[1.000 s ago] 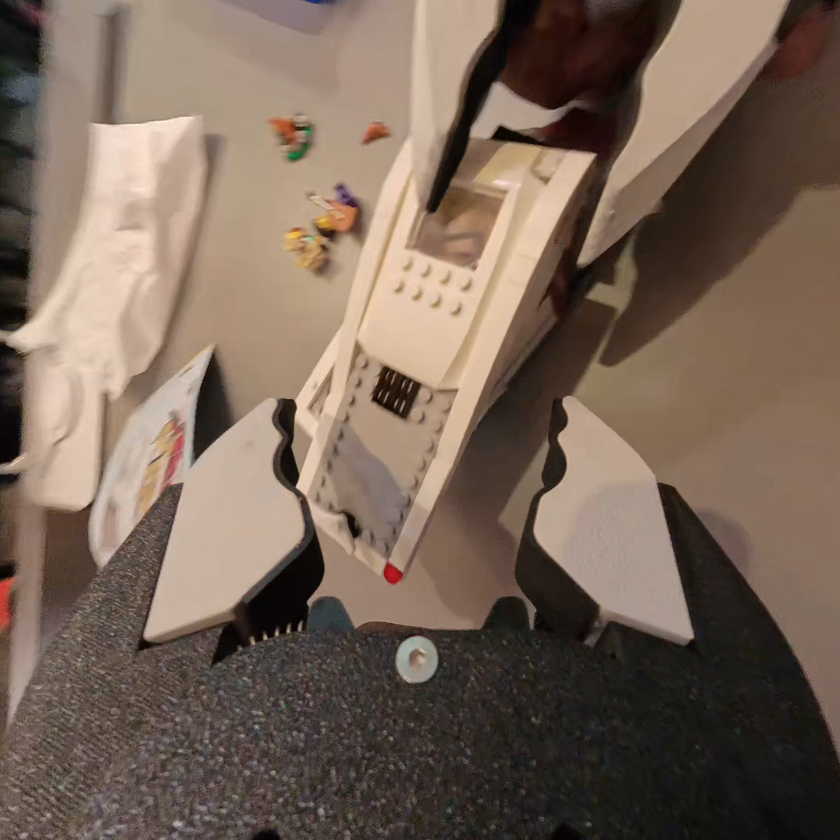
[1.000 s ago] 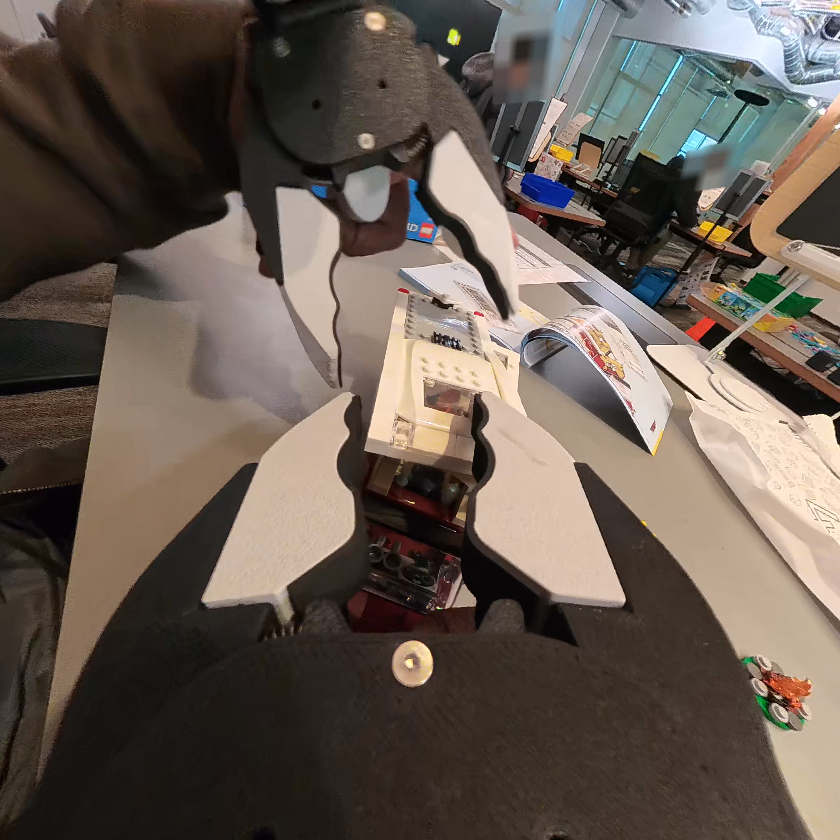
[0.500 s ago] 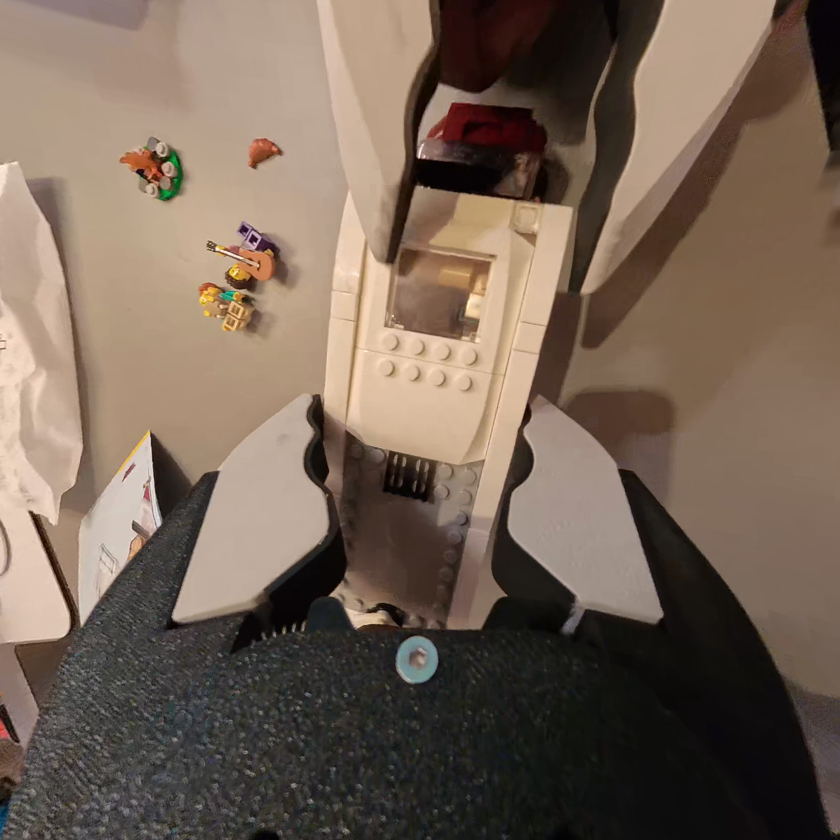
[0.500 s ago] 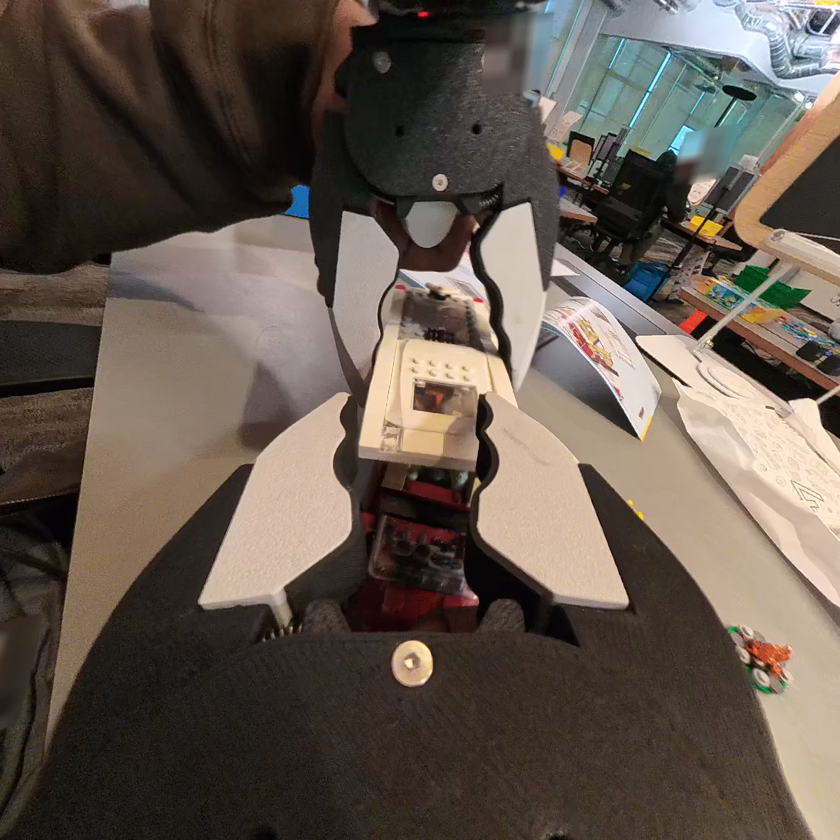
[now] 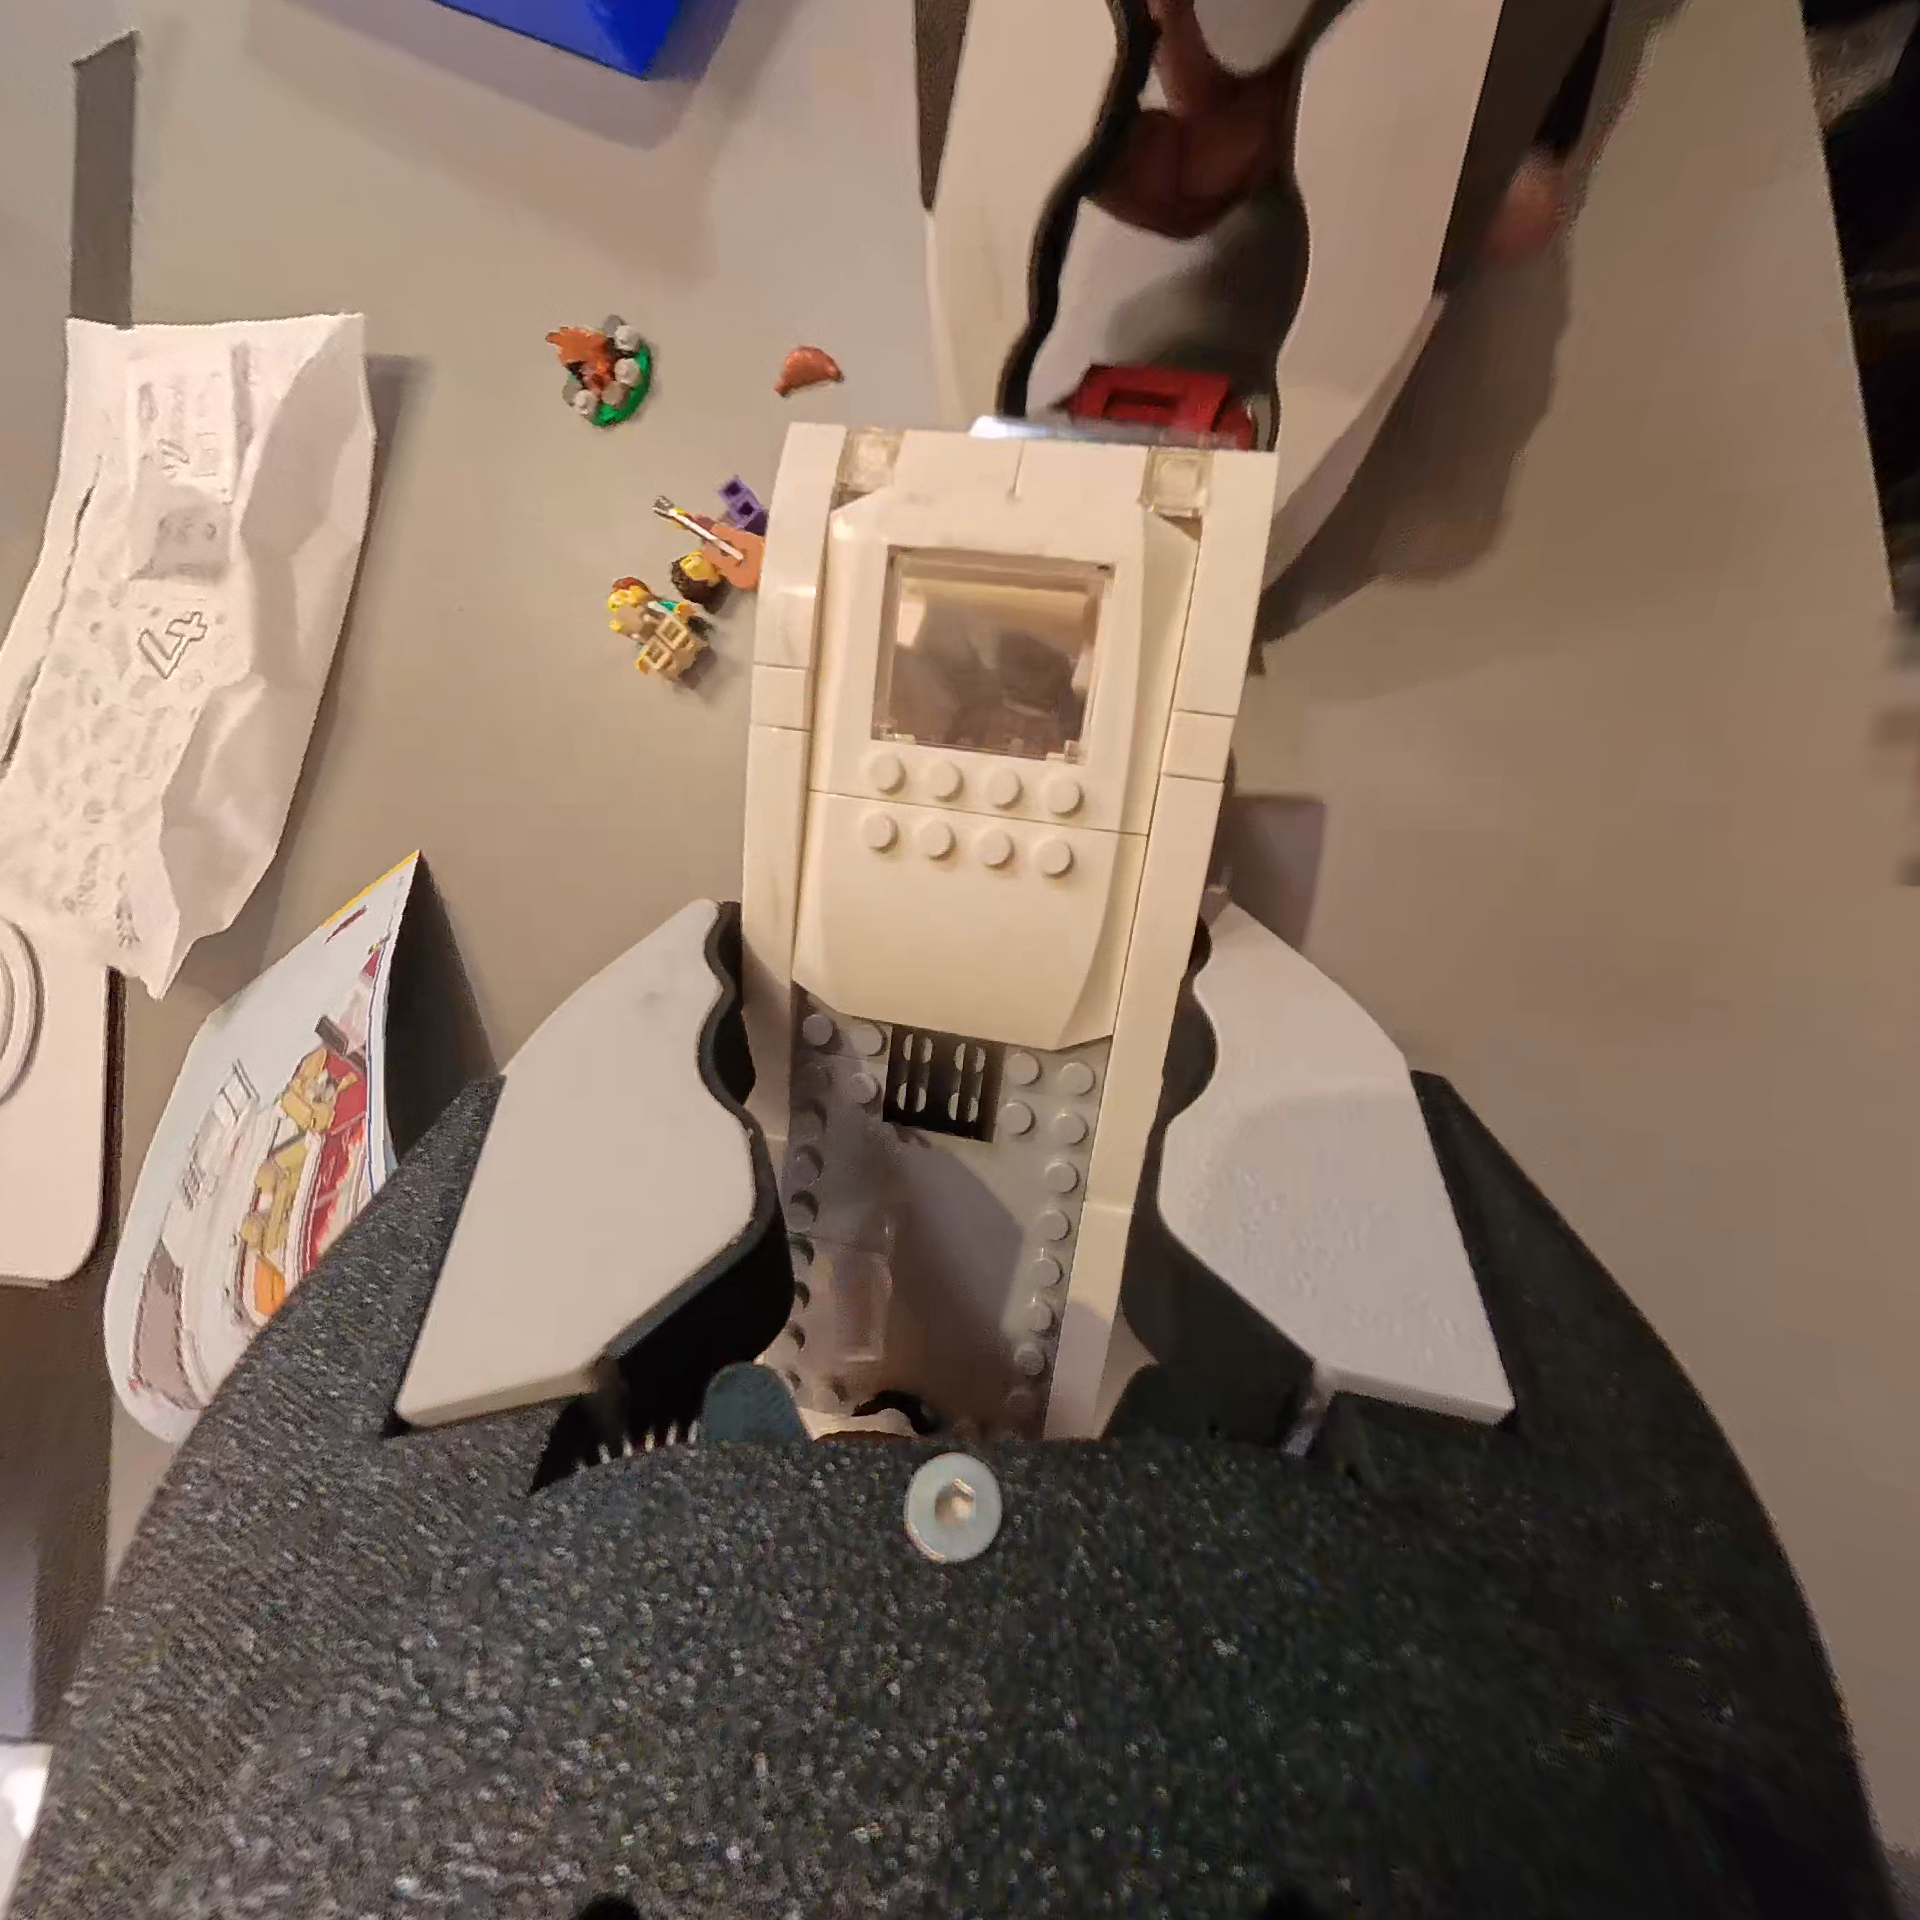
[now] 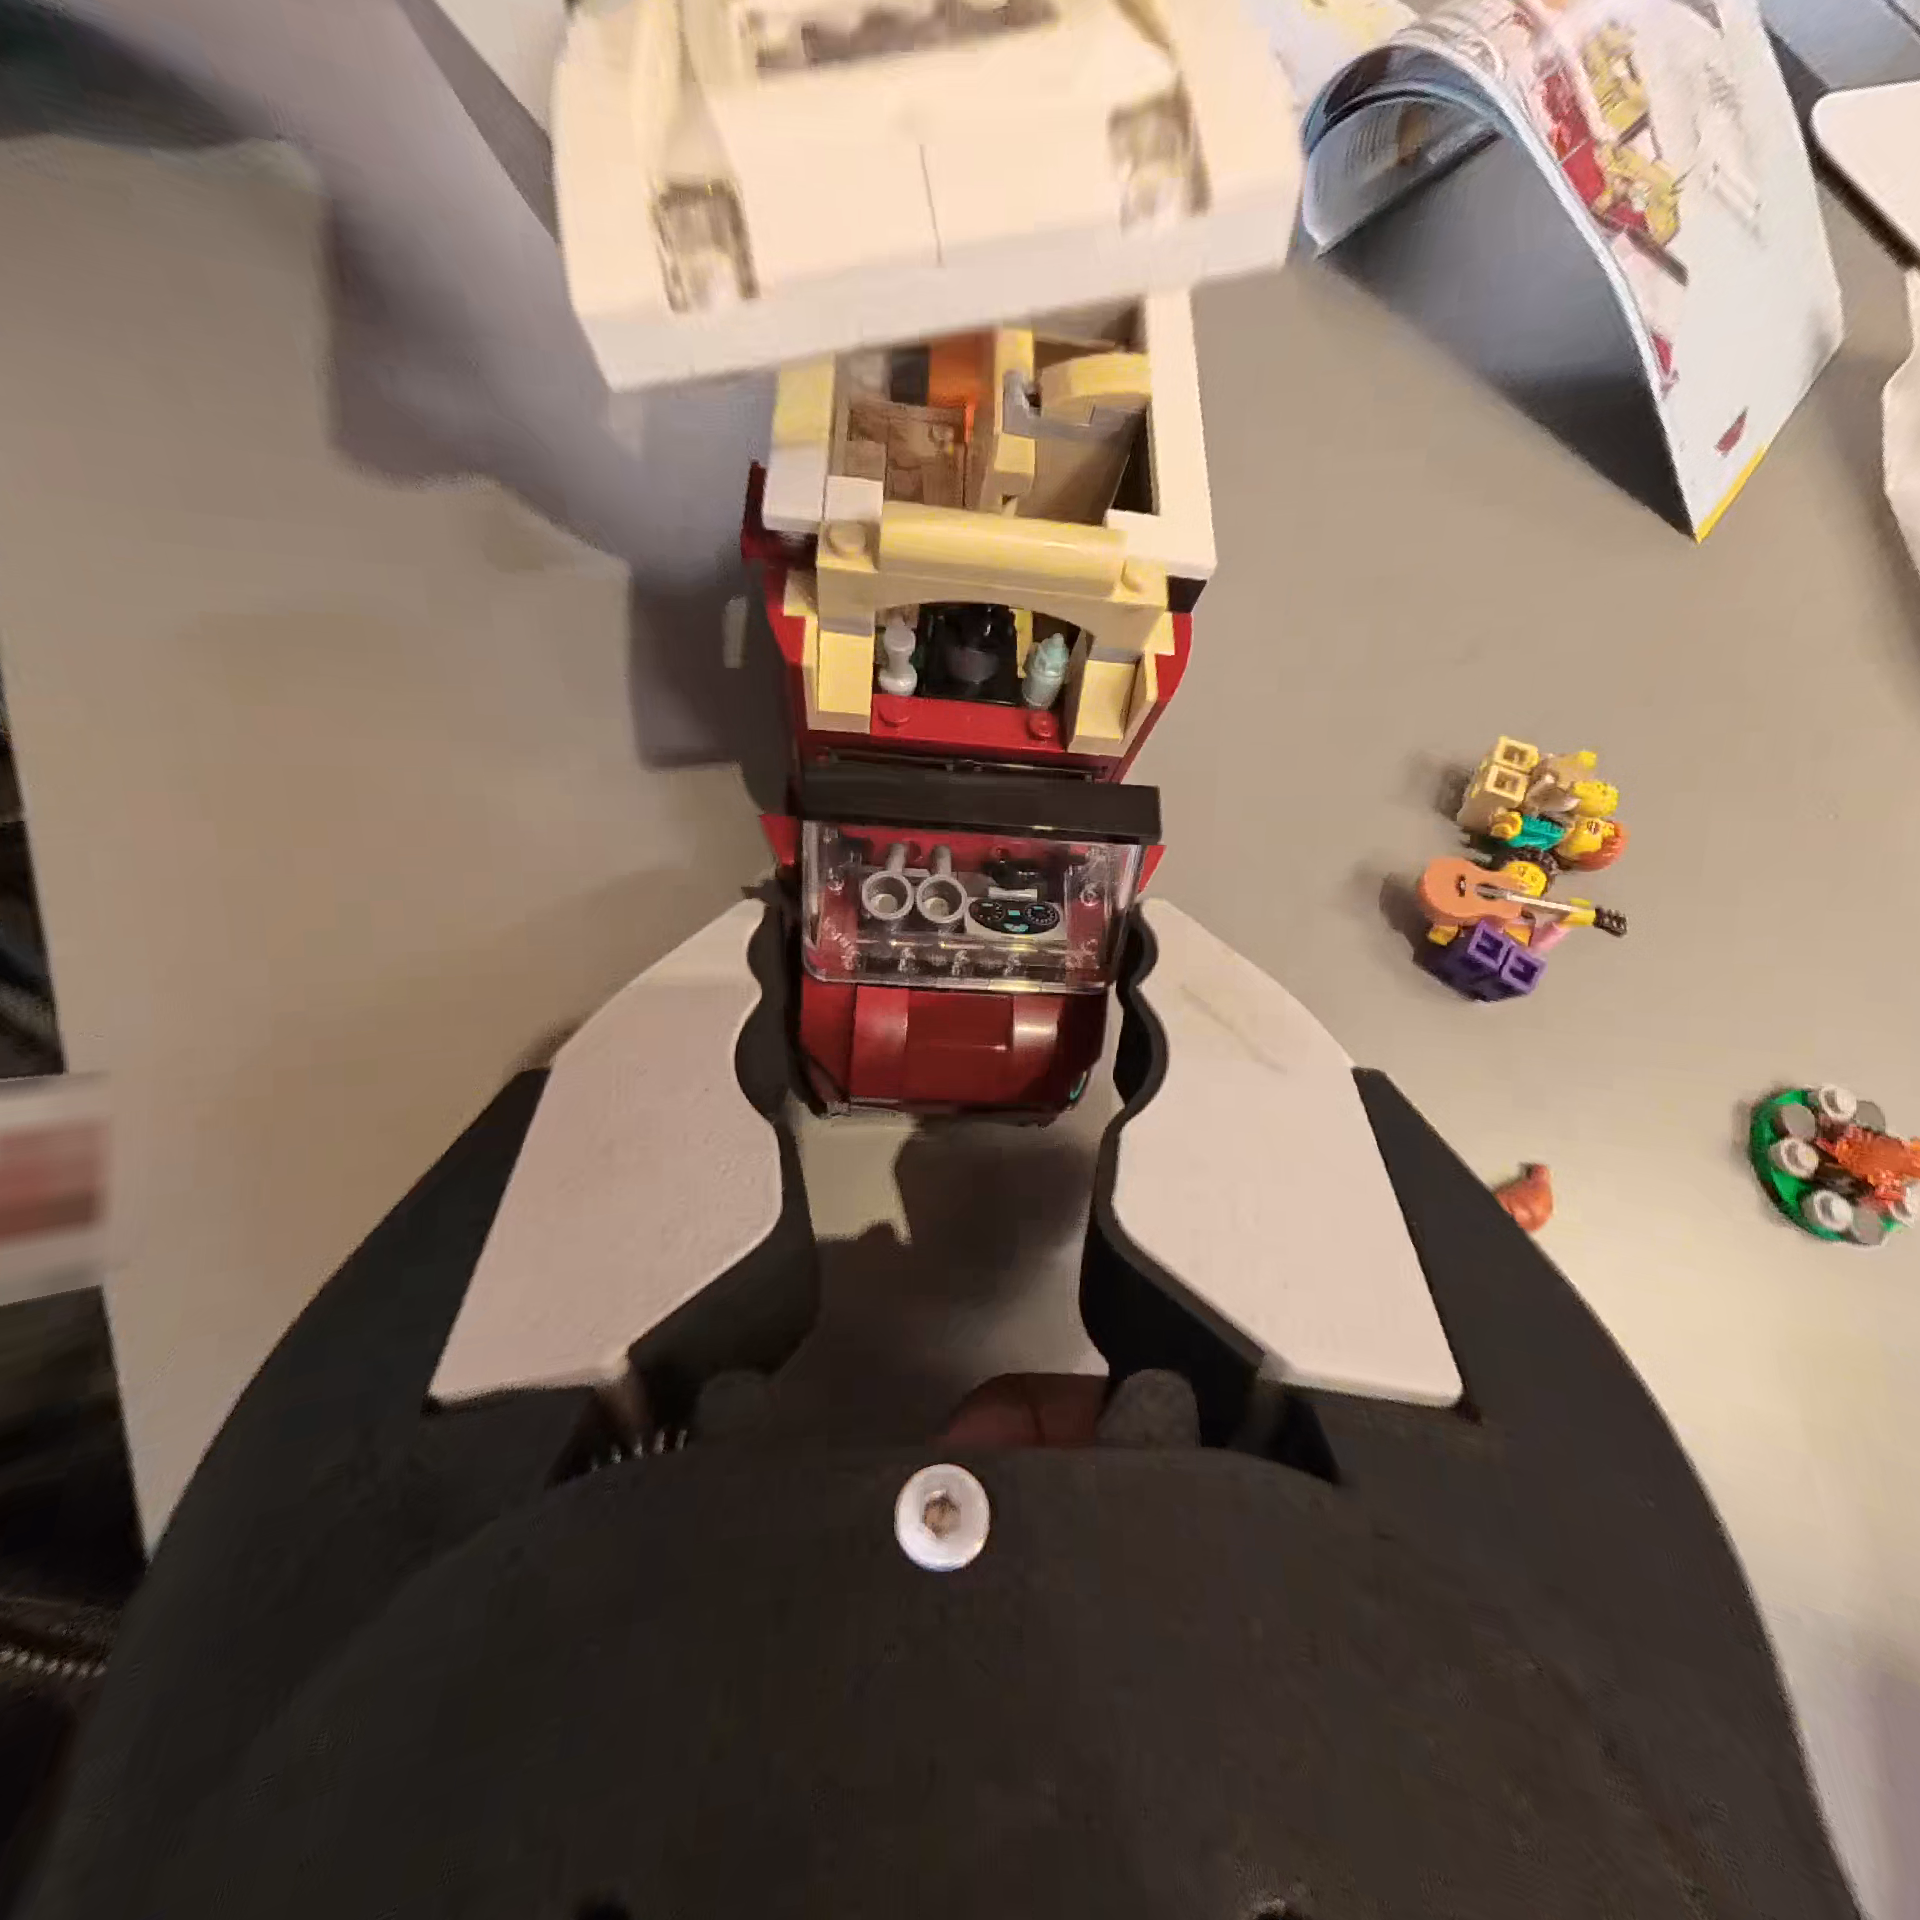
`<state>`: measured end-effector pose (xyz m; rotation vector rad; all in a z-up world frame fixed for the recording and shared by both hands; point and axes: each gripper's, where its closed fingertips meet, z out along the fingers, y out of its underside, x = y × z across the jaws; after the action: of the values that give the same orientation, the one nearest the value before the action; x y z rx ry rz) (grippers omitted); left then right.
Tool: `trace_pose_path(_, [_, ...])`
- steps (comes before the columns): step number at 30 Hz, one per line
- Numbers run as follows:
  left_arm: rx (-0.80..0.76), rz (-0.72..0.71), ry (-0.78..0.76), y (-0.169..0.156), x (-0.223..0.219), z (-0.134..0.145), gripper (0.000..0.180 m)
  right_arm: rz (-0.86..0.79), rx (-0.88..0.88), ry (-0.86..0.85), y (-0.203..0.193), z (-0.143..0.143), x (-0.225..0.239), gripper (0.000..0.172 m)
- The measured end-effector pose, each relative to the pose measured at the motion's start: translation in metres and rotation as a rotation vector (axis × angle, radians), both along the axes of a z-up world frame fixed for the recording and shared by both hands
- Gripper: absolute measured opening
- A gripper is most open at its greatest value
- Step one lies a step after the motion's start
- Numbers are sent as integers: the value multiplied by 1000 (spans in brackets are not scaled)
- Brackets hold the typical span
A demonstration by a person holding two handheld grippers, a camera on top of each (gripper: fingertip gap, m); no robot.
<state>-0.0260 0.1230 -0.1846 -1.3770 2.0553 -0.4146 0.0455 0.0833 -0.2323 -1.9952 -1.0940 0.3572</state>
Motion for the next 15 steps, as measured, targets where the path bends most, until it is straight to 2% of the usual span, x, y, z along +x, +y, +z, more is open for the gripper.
trace_pose_path(7, [-247,150,-296,-4,-16,46,79,-34,-18,3,21,-1,-34,60])
trace_pose_path(12, [-409,233,-446,-14,-26,63,79,-108,-44,9,45,-3,-74,61])
trace_pose_path(15, [-526,276,-548,-23,-27,75,79,-108,8,-11,46,-1,-86,63])
